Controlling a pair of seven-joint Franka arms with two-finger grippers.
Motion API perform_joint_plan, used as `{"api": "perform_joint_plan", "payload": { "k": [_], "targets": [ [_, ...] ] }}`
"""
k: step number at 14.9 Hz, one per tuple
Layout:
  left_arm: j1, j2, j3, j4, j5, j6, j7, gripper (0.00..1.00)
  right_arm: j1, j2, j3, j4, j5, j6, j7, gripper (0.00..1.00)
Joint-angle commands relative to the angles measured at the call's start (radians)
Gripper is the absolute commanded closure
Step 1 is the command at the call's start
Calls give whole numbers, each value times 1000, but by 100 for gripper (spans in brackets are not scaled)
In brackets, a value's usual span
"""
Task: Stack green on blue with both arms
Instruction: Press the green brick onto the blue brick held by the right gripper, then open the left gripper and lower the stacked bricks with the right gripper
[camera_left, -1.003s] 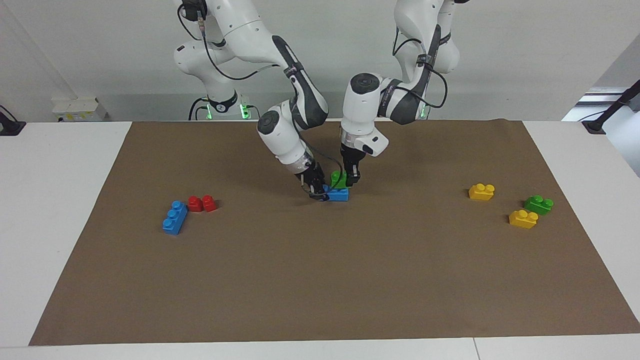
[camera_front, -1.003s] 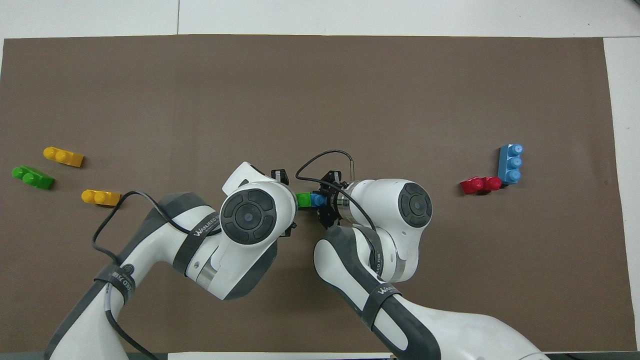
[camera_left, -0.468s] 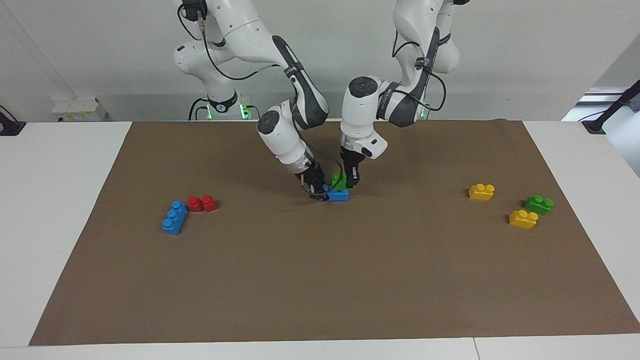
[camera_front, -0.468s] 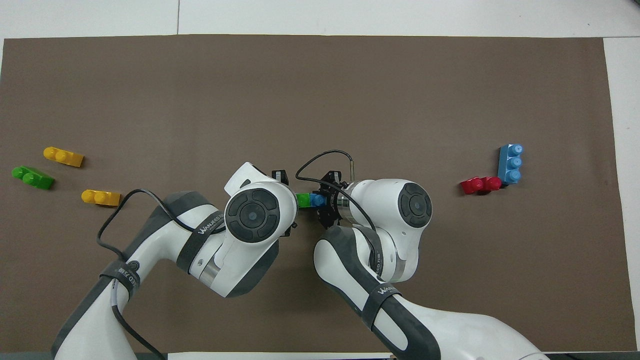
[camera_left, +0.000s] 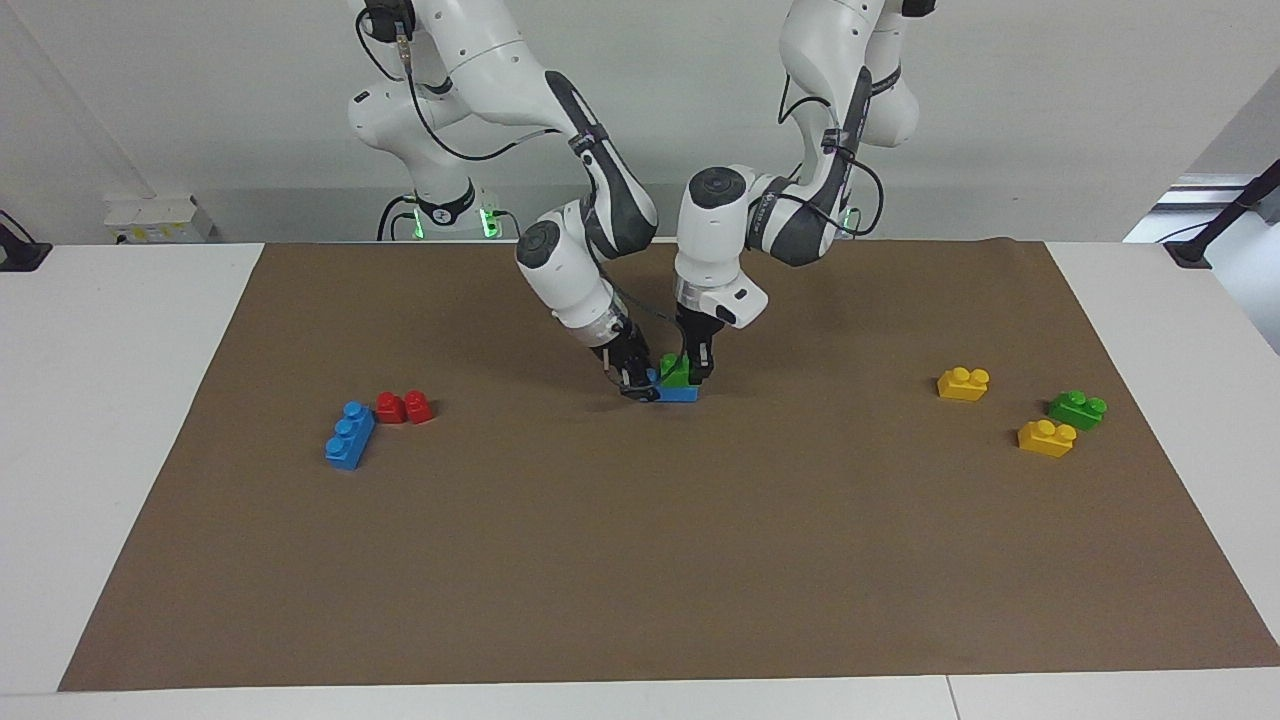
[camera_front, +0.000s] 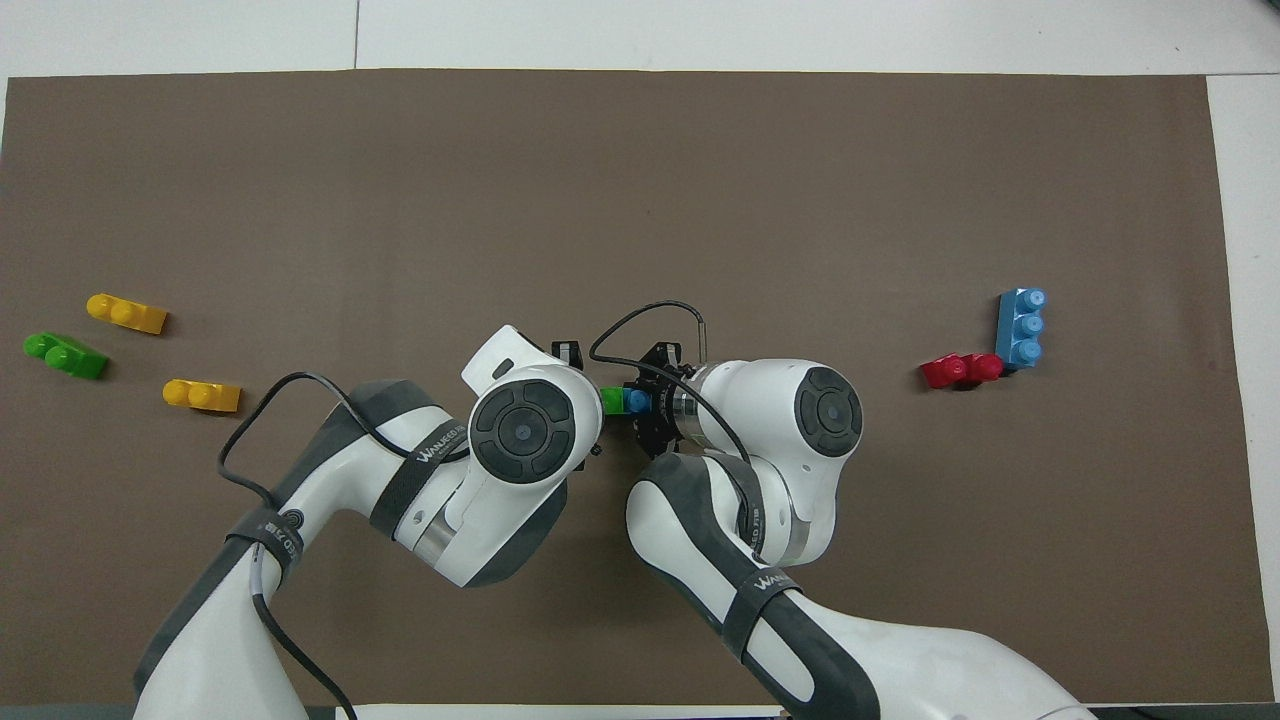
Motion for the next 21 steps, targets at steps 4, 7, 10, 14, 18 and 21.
{"api": "perform_joint_plan", "payload": {
  "k": [4, 7, 10, 14, 18, 21],
  "targets": [
    [-11, 5, 17, -5, 20, -5, -18, 0, 4, 21, 2, -13, 31, 31, -30, 100],
    [2, -24, 17, -5, 21, -29, -4, 0, -2, 21, 2, -10, 31, 28, -25, 100],
    [16, -43, 20, 1, 21, -61, 25, 0, -4, 21, 2, -2, 31, 18, -22, 59],
    [74, -61, 20, 25, 20, -104, 105, 0, -4, 21, 2, 0, 31, 20, -22, 51],
    [142, -78, 20, 27, 20, -115, 223, 0, -10, 21, 2, 0, 33, 17, -27, 50],
    [183, -80, 20, 27, 20, -123, 330, 0, -45, 19, 2, 0, 33, -3, -33, 48]
  ]
}}
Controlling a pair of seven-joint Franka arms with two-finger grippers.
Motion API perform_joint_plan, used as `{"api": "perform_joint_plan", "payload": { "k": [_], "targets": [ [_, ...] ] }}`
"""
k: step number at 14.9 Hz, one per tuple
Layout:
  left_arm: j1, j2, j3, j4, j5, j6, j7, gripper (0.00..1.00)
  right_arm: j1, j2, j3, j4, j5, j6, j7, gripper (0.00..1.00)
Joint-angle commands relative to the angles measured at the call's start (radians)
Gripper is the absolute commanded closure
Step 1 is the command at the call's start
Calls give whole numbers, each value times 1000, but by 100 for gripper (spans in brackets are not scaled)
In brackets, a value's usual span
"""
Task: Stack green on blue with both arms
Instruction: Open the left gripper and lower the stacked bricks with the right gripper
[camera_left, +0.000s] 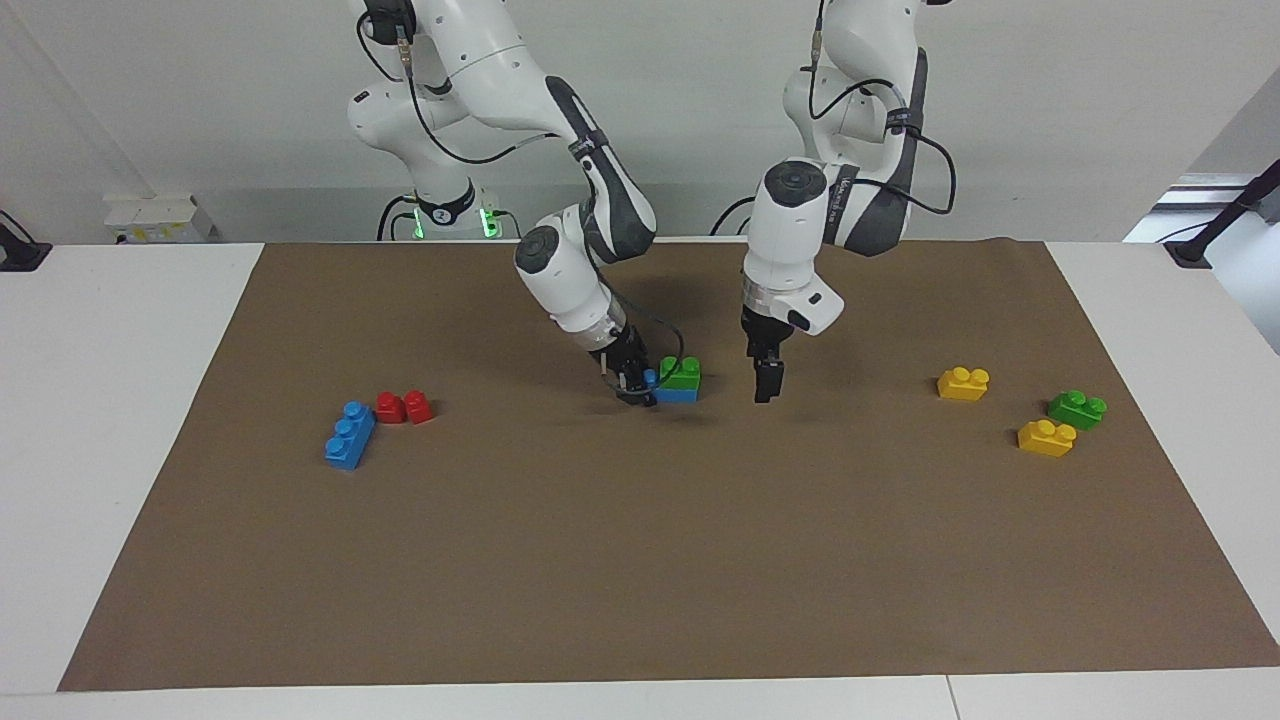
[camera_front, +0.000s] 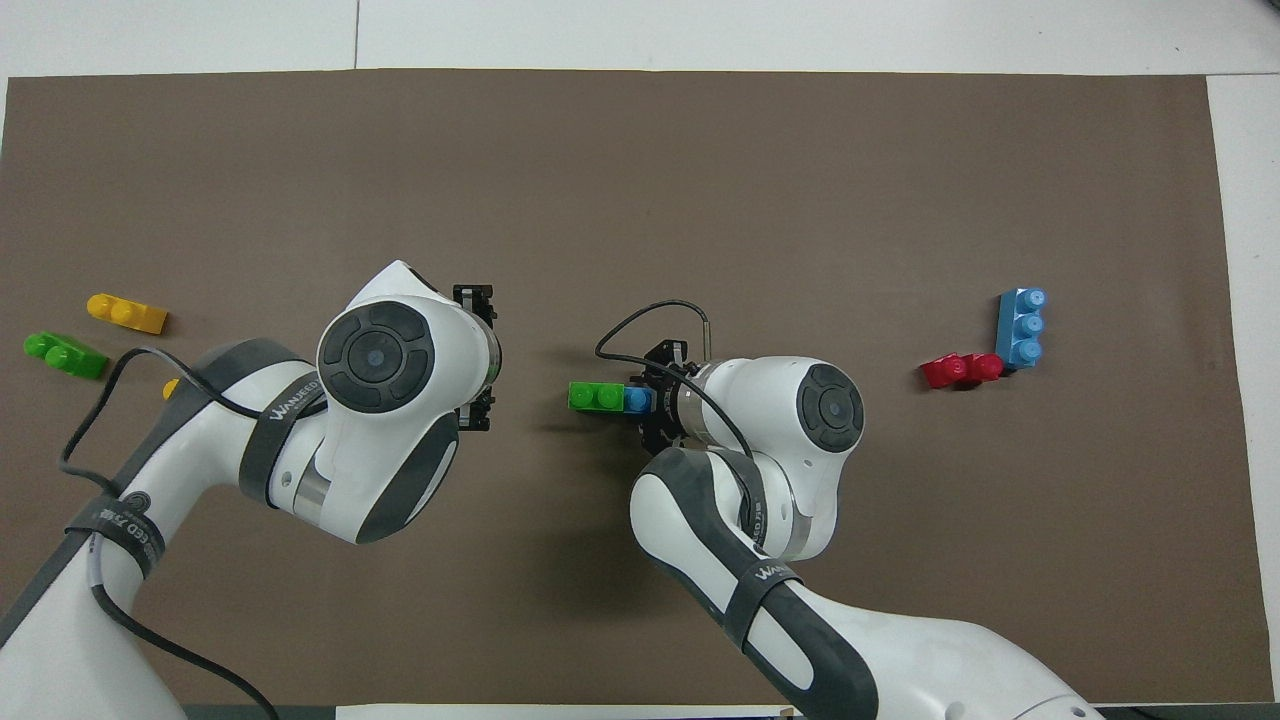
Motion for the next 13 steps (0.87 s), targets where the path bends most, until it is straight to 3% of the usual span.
{"api": "perform_joint_plan", "payload": {
  "k": [1, 11, 13],
  "targets": [
    [45, -17, -4, 2, 16, -34, 120, 0, -42, 5, 4, -2, 31, -13, -33, 47],
    [206, -34, -6, 15, 10, -77, 608, 0, -180, -43, 2, -5, 31, -168, -131, 41],
    [224, -34, -4, 52, 7, -140, 721, 0, -224, -81, -1, -2, 28, -223, -171, 34]
  ]
}}
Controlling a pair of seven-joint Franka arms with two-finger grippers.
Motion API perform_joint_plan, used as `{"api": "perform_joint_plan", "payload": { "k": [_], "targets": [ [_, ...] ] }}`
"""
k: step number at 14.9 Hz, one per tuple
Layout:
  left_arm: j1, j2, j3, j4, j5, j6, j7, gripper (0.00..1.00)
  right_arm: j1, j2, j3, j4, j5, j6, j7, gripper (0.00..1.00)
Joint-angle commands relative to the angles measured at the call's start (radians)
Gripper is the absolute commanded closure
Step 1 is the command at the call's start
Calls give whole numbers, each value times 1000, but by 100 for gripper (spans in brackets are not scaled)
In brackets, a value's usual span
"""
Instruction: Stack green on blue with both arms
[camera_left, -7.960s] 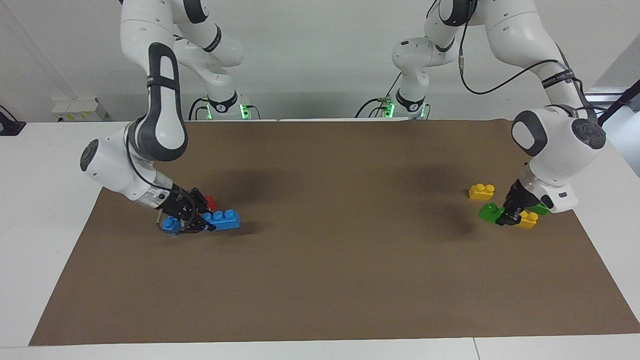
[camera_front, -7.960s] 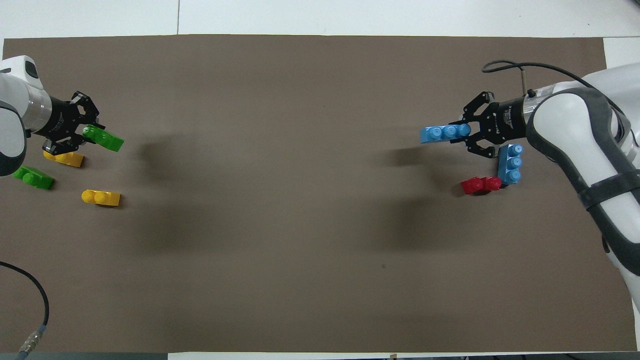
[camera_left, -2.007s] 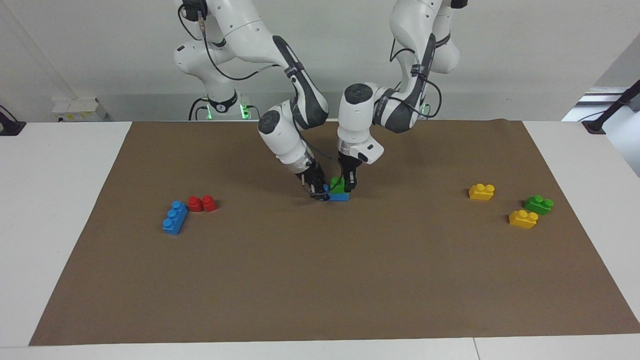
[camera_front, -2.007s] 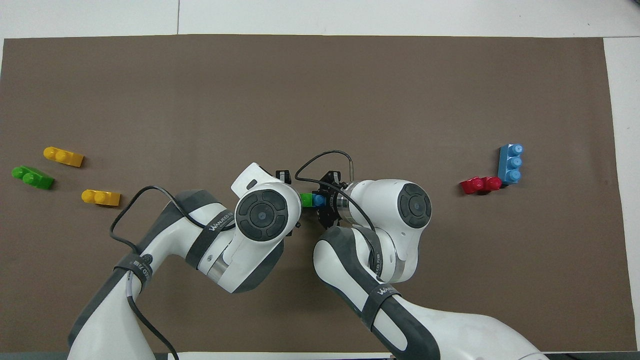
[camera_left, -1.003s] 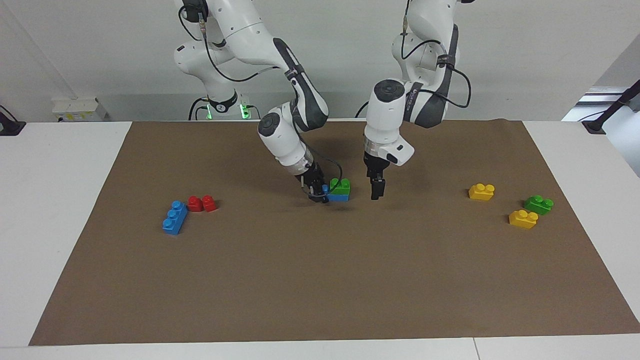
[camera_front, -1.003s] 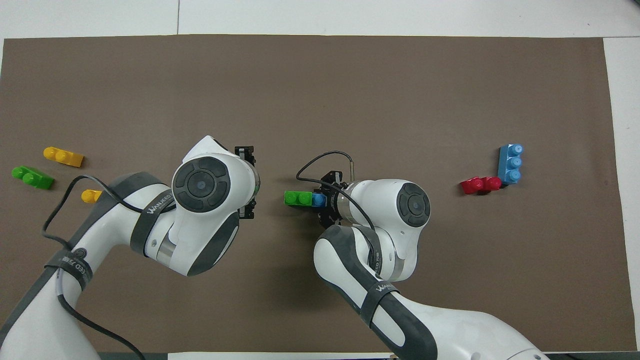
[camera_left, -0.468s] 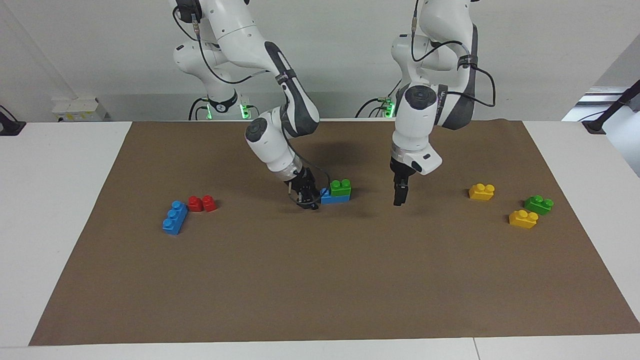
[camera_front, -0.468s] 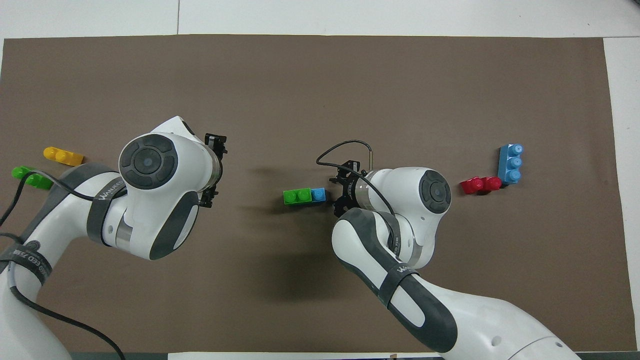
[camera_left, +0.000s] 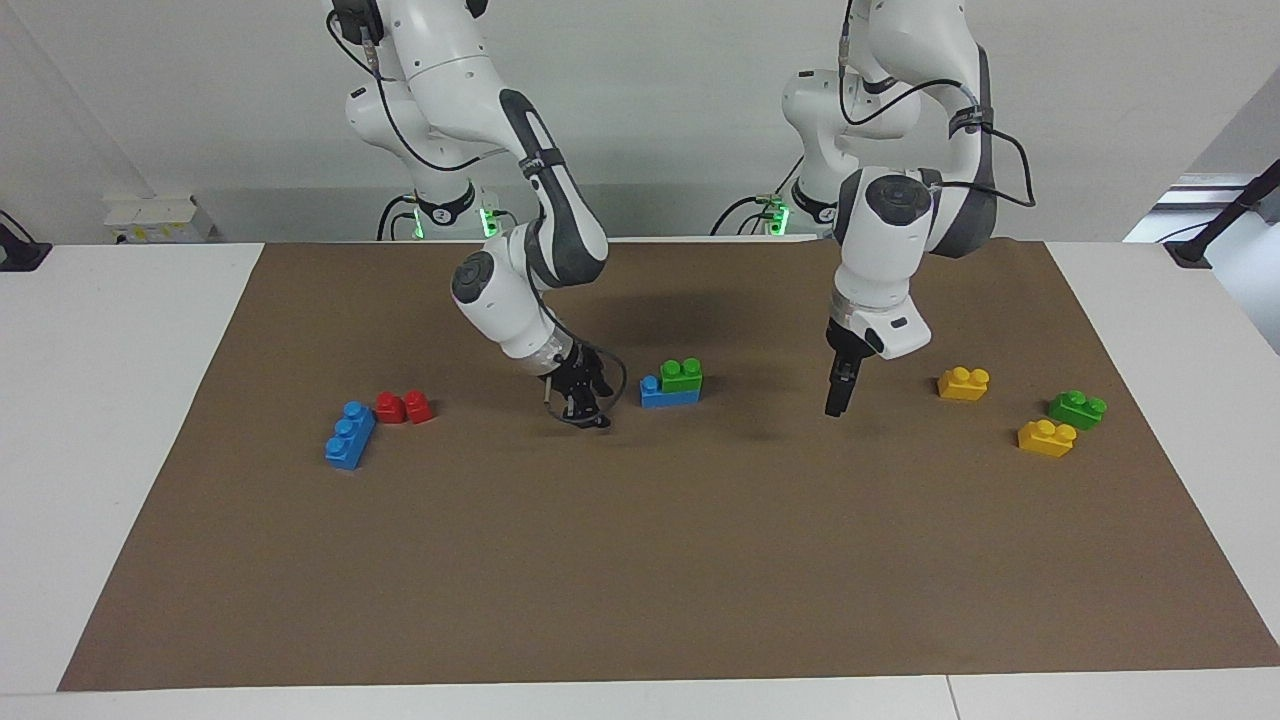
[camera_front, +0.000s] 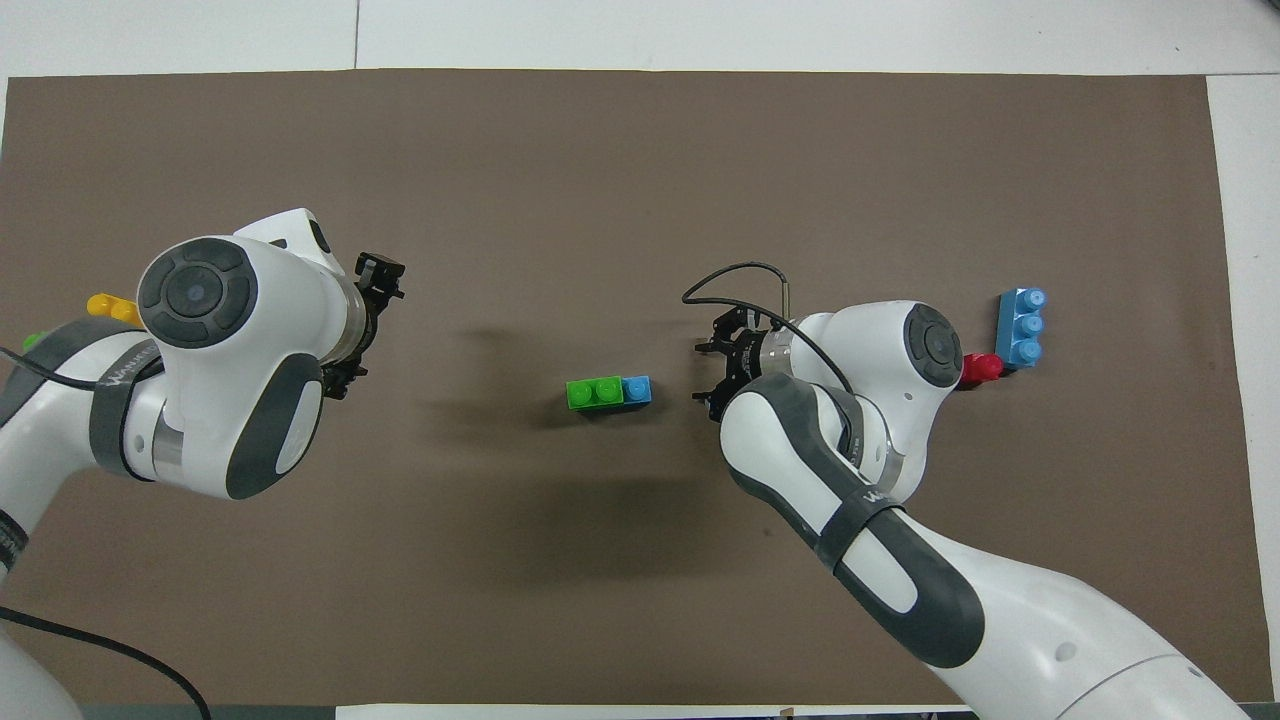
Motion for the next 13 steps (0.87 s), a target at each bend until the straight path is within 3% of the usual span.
{"api": "perform_joint_plan", "payload": {
  "k": [1, 6, 12, 13],
  "targets": [
    [41, -15, -6, 55, 3, -111, 168, 0, -66, -76, 2, -6, 22, -82, -81, 29],
    [112, -23, -8, 116, -26, -220, 370, 0, -158, -161, 1, 23, -111, -226, -163, 6],
    [225, -35, -6, 215, -104, -354, 617, 0, -279, -212, -1, 110, -294, -436, -485, 5],
    [241, -49, -6, 215, -130, -356, 644, 0, -286, -216, -1, 130, -338, -468, -542, 0]
  ]
}}
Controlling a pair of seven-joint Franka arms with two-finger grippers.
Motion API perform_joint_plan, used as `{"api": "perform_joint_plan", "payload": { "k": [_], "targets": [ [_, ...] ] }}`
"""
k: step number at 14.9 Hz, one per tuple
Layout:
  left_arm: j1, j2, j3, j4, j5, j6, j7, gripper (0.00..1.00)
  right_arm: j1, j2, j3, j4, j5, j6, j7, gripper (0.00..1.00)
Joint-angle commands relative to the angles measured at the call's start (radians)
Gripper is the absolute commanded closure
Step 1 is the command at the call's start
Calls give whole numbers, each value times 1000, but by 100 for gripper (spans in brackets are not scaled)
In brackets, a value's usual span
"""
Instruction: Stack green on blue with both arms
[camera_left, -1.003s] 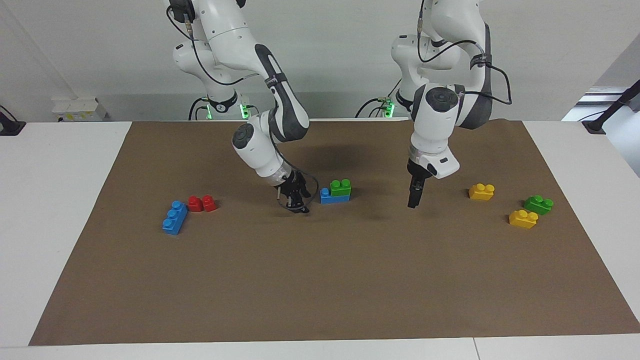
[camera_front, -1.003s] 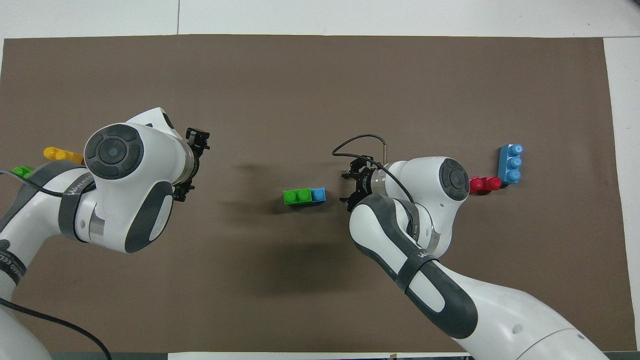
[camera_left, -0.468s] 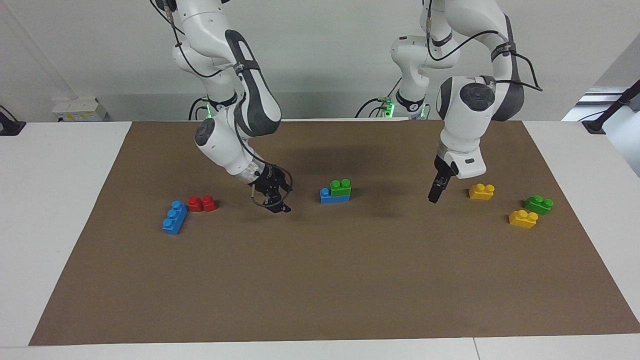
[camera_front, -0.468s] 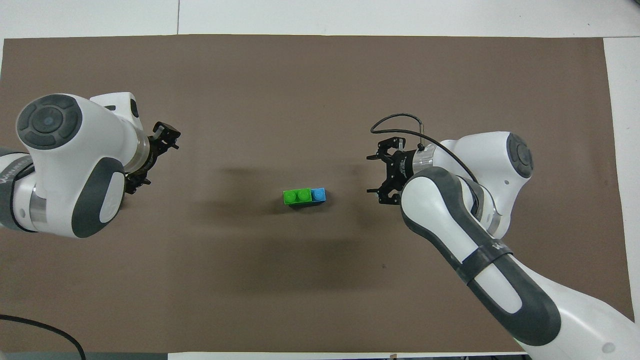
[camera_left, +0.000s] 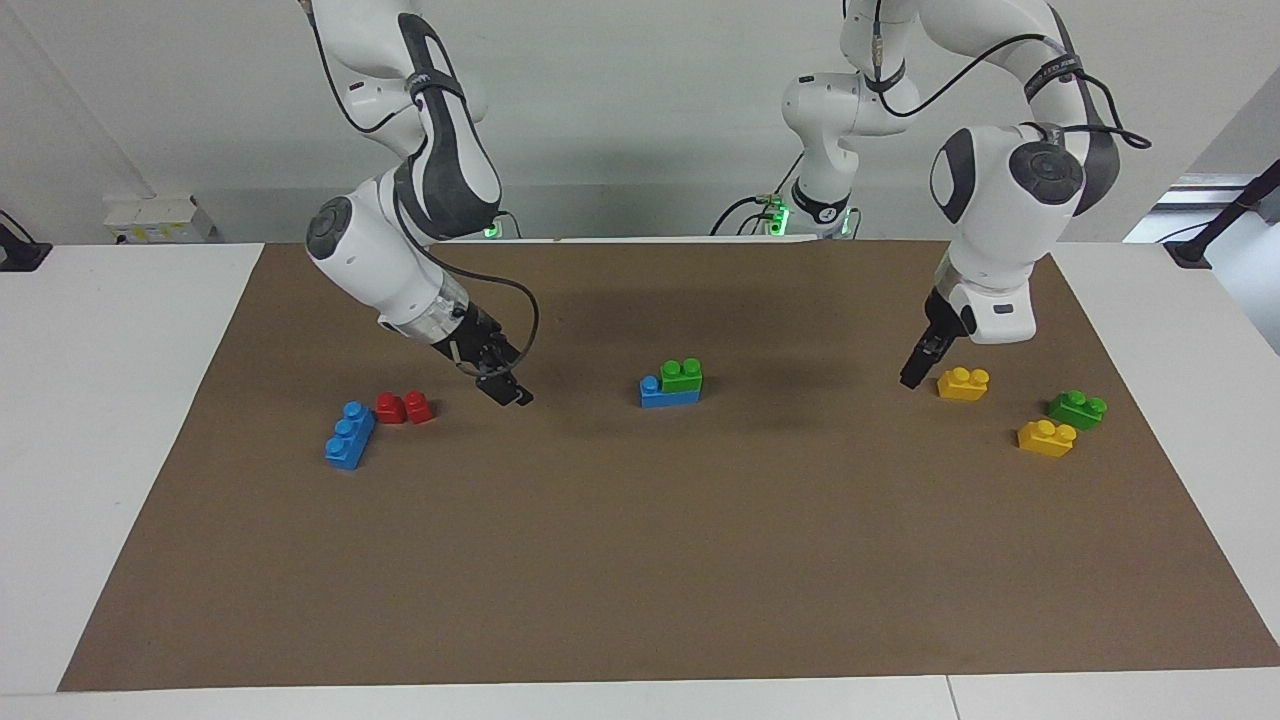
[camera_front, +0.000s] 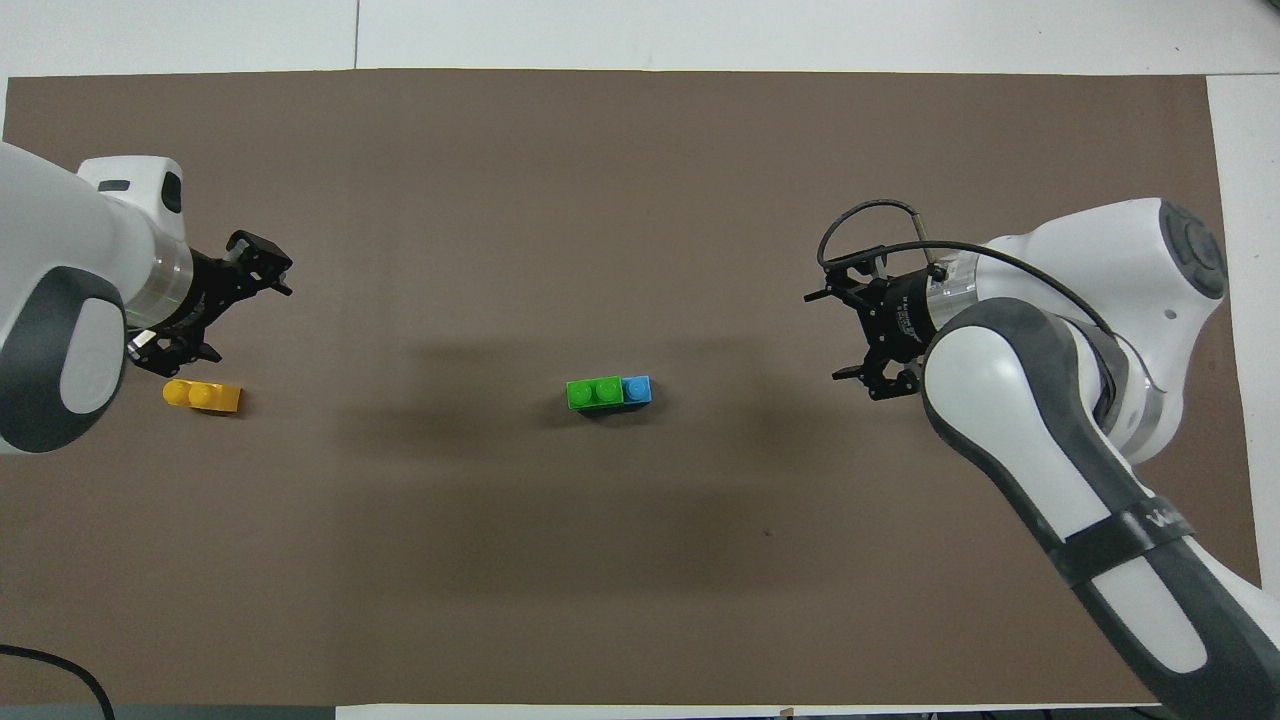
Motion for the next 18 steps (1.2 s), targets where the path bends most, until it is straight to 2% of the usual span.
{"api": "perform_joint_plan", "payload": {
  "k": [1, 3, 7, 18],
  "targets": [
    [59, -41, -3, 14, -63, -36, 104, 0, -27, -10, 8, 61, -127, -96, -156, 0],
    [76, -69, -2, 19, -64, -35, 163, 0, -29, -16, 8, 109, -206, -173, -213, 0],
    [107, -118, 2, 27, -63, -50, 346, 0, -58, -74, 8, 121, -261, -236, -397, 0],
    [111, -109, -15, 180, -32, -274, 696, 0, -130, -220, 7, 123, -460, -362, -940, 0]
  ]
}}
